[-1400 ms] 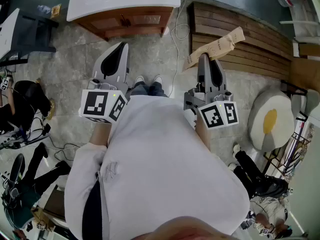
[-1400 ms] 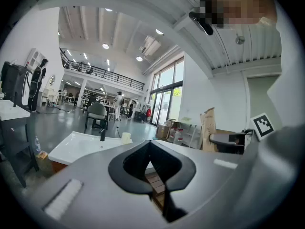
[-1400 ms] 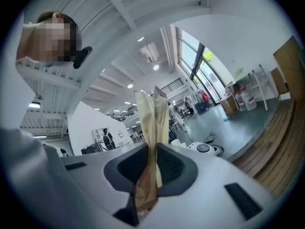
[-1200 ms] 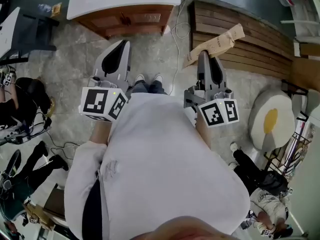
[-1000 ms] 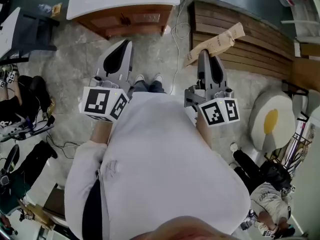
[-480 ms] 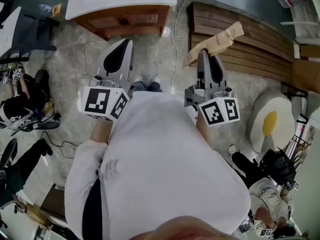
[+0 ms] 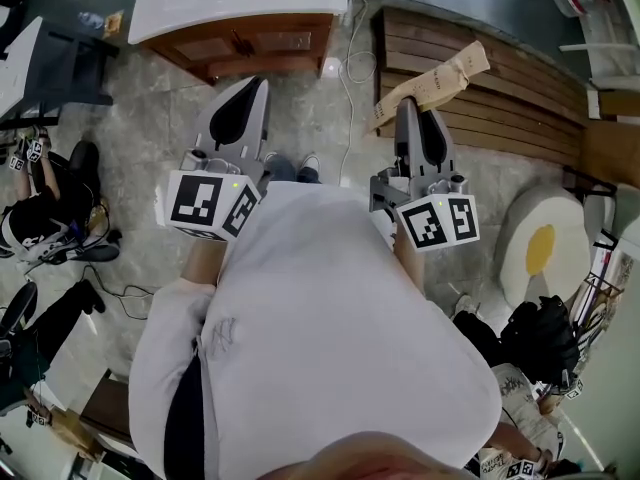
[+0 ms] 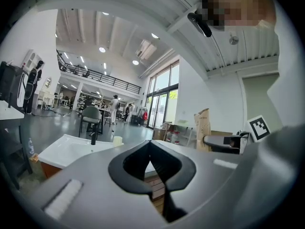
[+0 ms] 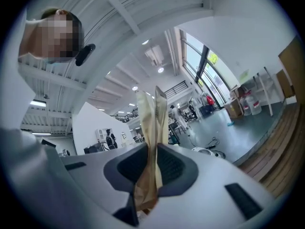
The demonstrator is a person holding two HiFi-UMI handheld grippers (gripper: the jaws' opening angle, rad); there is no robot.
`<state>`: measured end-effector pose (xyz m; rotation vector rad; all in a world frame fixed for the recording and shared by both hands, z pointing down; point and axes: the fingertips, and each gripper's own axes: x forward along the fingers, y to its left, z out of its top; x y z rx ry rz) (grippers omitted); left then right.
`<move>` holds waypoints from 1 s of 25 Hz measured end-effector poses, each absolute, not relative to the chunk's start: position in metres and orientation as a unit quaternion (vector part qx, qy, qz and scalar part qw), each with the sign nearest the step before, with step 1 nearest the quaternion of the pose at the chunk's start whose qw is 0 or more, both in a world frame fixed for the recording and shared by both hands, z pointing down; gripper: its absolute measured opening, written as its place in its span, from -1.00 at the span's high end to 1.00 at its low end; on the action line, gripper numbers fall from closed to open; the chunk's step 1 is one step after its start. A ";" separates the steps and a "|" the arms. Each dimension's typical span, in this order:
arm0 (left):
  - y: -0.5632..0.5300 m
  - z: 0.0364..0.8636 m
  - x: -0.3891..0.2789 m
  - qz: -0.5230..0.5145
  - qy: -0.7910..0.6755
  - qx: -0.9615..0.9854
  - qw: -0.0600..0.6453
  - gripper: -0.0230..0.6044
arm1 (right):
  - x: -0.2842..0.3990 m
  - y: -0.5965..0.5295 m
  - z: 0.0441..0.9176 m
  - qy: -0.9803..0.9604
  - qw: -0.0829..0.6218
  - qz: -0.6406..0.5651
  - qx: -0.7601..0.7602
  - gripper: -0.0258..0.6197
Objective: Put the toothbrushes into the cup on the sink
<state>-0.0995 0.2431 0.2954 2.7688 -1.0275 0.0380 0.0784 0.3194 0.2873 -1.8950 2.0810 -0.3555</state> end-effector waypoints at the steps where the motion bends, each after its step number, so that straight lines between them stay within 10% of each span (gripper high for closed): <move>1: 0.243 0.295 -0.098 0.013 -0.345 0.934 0.094 0.94 | 0.079 0.319 0.289 0.725 0.149 -0.125 -0.660 0.76; 25: 0.133 0.297 -0.105 0.014 -0.329 0.938 0.108 0.94 | 0.066 0.216 0.285 0.722 0.132 -0.138 -0.665 0.76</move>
